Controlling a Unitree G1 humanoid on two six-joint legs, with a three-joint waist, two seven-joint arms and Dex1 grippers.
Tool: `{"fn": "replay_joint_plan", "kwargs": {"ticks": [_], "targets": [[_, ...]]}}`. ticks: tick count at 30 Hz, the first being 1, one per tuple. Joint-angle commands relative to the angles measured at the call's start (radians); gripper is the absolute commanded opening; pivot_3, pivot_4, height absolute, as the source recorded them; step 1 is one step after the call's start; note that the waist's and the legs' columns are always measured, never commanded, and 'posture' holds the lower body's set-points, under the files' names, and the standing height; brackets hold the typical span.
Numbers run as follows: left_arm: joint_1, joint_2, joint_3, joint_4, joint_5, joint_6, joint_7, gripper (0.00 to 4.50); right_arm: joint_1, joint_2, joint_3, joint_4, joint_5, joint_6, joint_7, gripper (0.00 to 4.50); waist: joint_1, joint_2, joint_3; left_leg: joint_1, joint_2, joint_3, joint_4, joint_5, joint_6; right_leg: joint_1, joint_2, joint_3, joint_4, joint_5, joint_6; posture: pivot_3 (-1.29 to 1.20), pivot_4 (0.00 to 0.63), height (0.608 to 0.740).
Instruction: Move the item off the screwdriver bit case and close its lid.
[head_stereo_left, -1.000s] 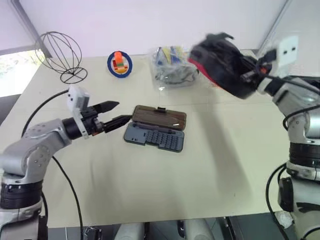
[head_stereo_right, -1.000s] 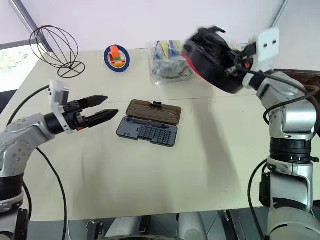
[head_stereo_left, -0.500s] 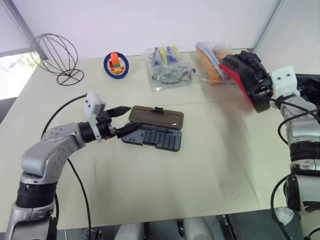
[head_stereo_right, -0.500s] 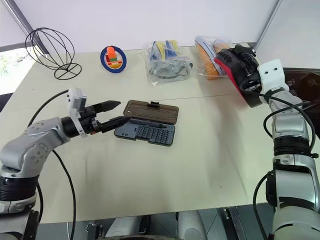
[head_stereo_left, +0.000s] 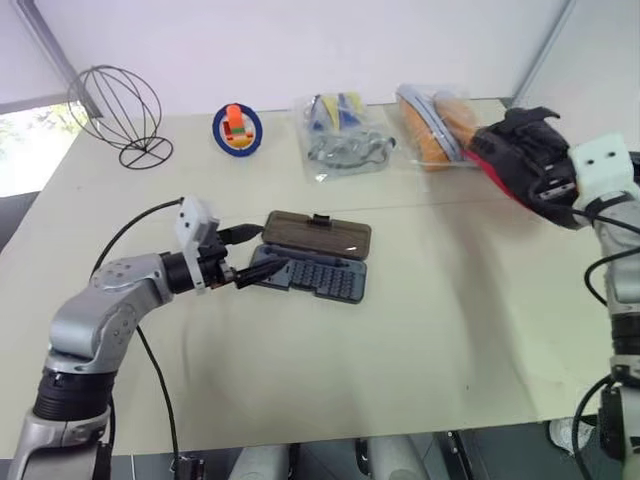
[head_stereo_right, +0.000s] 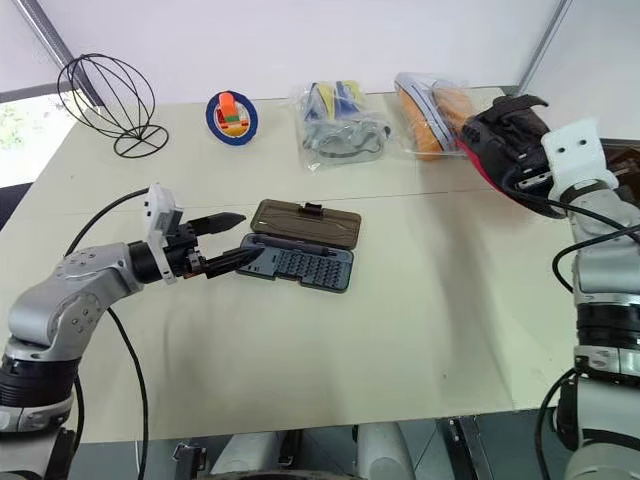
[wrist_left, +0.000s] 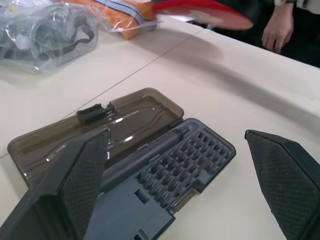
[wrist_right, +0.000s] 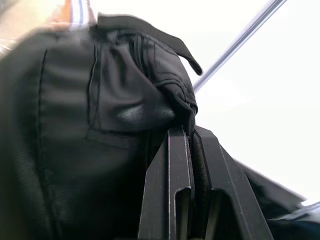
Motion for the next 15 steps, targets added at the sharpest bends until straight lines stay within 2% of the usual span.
{"fn": "replay_joint_plan", "kwargs": {"ticks": [1, 8, 11, 15], "targets": [[-0.026, -0.001, 0.002, -0.003, 0.004, -0.019, -0.015, 4.50, 0.017, -0.029, -0.026, -0.043, -0.032, -0.012, -0.022, 0.09, 0.000, 0.000, 0.000, 0.000, 0.000, 0.000, 0.000, 0.000, 0.000, 0.000, 0.000, 0.000, 0.000, 0.000, 0.000, 0.00, 0.150, 0.740], [-0.026, -0.007, -0.001, -0.005, 0.010, -0.018, -0.020, 4.50, 0.055, -0.006, 0.002, -0.031, -0.078, 0.009, -0.036, 0.09, -0.001, 0.000, 0.000, 0.000, 0.000, 0.000, 0.000, 0.000, 0.000, 0.000, 0.000, 0.000, 0.000, 0.000, 0.000, 0.00, 0.150, 0.740], [-0.014, -0.006, 0.006, -0.014, 0.010, -0.015, -0.017, 4.50, 0.058, 0.000, -0.006, -0.028, -0.065, 0.026, -0.024, 1.03, 0.000, 0.000, 0.000, 0.000, 0.000, 0.000, 0.000, 0.000, 0.000, 0.000, 0.000, 0.000, 0.001, 0.000, 0.000, 0.00, 0.150, 0.740], [-0.010, 0.000, 0.020, -0.006, 0.009, -0.014, -0.017, 4.50, 0.086, -0.042, 0.032, -0.039, -0.103, 0.028, 0.018, 3.07, 0.001, 0.000, 0.000, 0.000, 0.000, 0.000, 0.001, 0.000, 0.000, 0.000, 0.000, 0.000, 0.001, 0.000, 0.000, 0.00, 0.150, 0.740]]}}
